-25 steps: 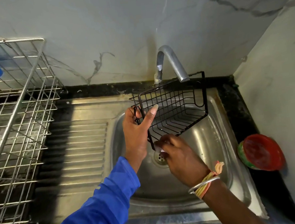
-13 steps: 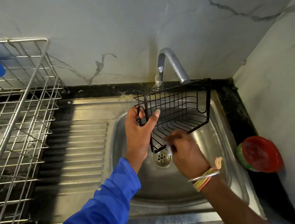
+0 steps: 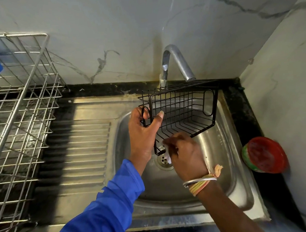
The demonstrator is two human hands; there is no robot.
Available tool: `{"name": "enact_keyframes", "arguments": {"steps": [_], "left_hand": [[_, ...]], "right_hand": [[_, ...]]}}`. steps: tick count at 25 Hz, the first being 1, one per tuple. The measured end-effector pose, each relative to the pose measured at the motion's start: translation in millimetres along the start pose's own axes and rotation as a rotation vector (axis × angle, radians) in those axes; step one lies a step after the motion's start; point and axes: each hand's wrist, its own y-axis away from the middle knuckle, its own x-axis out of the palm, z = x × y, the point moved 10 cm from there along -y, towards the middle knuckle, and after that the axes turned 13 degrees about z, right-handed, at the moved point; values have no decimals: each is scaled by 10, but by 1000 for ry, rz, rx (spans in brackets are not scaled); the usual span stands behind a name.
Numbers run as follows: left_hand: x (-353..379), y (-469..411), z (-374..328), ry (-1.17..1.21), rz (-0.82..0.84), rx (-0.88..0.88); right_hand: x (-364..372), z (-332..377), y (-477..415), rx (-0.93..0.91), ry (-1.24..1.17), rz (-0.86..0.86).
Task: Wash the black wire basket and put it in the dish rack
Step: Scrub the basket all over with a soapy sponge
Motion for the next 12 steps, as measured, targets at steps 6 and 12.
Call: {"name": "enact_keyframes", "arguments": {"steps": [6, 12], "left_hand": [[-34, 35, 1, 32, 5, -7], [-46, 73, -5, 8, 41, 8]], "right_hand": [[124, -1, -10, -94, 19, 314], [-436, -194, -134, 65, -600, 150]]}}
